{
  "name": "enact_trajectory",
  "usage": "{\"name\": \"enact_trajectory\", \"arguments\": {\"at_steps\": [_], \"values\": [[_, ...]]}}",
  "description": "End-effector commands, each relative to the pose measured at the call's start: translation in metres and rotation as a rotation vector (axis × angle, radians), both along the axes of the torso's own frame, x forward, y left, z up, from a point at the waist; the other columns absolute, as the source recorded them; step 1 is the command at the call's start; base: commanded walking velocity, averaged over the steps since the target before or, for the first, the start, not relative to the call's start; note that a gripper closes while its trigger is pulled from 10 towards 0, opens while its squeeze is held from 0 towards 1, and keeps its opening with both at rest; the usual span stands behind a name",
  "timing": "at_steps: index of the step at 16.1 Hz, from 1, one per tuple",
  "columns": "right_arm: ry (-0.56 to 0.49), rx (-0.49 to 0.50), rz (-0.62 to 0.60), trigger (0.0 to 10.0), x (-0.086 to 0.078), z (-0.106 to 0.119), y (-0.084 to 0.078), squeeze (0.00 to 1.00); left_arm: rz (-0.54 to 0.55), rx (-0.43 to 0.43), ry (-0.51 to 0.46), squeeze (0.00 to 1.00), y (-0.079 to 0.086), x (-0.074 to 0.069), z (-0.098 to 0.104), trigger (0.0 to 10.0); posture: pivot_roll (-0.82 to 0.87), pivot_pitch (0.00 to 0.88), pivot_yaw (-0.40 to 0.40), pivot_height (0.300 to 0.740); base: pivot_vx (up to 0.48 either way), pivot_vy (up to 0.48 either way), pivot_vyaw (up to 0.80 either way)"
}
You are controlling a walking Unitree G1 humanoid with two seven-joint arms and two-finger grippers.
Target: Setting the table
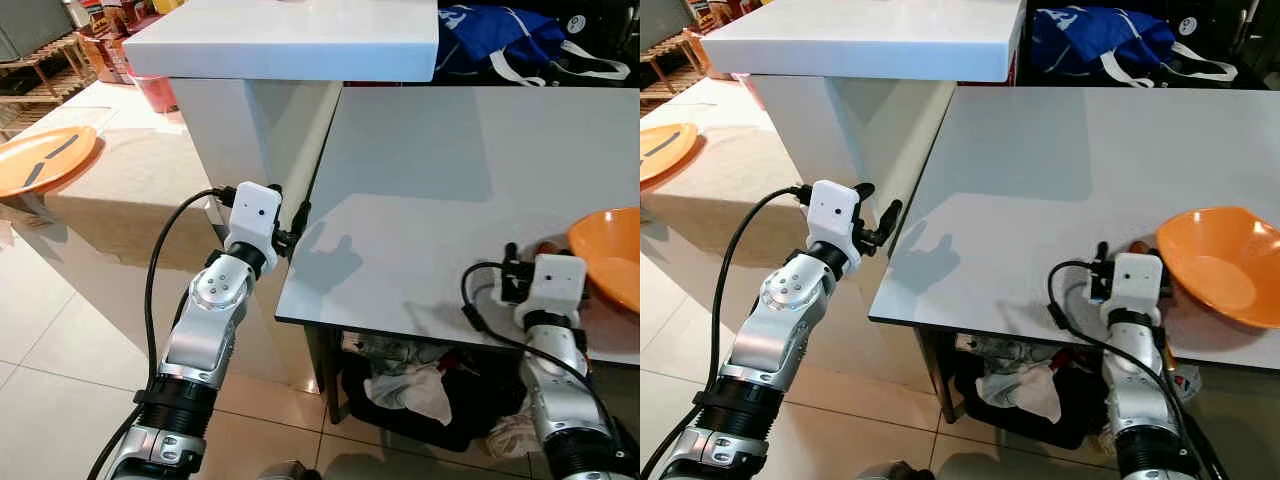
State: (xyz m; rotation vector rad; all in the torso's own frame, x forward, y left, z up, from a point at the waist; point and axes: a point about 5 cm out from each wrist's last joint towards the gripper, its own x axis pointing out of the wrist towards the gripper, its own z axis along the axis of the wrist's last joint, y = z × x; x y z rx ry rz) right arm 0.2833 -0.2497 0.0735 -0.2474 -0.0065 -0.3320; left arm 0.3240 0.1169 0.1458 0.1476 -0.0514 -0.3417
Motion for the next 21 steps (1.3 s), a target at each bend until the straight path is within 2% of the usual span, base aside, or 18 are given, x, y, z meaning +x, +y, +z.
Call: {"name": "enact_trajectory", "arguments": {"at_steps": [1, 4, 6, 9, 10, 12, 16, 18, 21], "values": [[-0.003, -0.006, -0.006, 10.0, -0.001, -0.001, -0.001, 0.0, 0.001, 0.015, -0.001, 0.0, 0.001, 0.002, 0.003, 10.0, 0.06, 0.0, 0.146, 0.74, 0.0, 0.0, 0.0], [-0.002, -0.006, -0.01, 10.0, -0.001, -0.001, -0.001, 0.0, 0.0, 0.017, 0.0, 0.0, 0.002, 0.003, 0.003, 10.0, 0.06, 0.0, 0.148, 0.74, 0.0, 0.0, 0.0], [-0.011, 0.012, 0.02, 10.0, 0.0, 0.0, 0.006, 0.0, 0.002, 0.02, 0.0, 0.0, 0.002, 0.003, 0.002, 10.0, 0.06, 0.0, 0.142, 0.74, 0.0, 0.0, 0.0], [-0.045, 0.069, 0.154, 10.0, -0.006, 0.006, 0.037, 0.0, 0.014, 0.021, 0.003, 0.0, 0.001, 0.006, 0.001, 10.0, 0.05, 0.0, 0.13, 0.74, 0.0, 0.0, 0.0], [-0.047, 0.076, 0.166, 10.0, -0.007, 0.006, 0.041, 0.0, 0.015, 0.02, 0.004, 0.0, 0.001, 0.006, 0.0, 10.0, 0.04, 0.0, 0.127, 0.74, 0.0, 0.0, 0.0], [-0.088, 0.094, 0.212, 10.0, -0.016, 0.017, 0.059, 0.0, 0.02, 0.008, 0.003, 0.0, -0.002, 0.009, -0.001, 10.0, 0.02, 0.0, 0.115, 0.74, 0.0, 0.0, 0.0], [-0.13, 0.1, 0.267, 10.0, -0.038, 0.035, 0.078, 0.0, 0.018, -0.026, 0.003, 0.0, -0.009, 0.012, -0.002, 10.0, -0.01, 0.0, 0.101, 0.74, 0.0, 0.0, 0.0], [-0.124, 0.099, 0.263, 10.0, -0.05, 0.036, 0.079, 0.0, -0.003, -0.053, 0.031, 0.0, -0.012, 0.01, -0.007, 10.0, -0.02, 0.0, 0.102, 0.74, 0.0, 0.0, 0.0], [-0.09, 0.087, 0.224, 10.0, -0.068, 0.033, 0.073, 0.0, -0.067, -0.095, 0.094, 0.0, -0.009, -0.001, -0.023, 10.0, -0.04, 0.0, 0.108, 0.74, 0.0, 0.0, 0.0]]}}
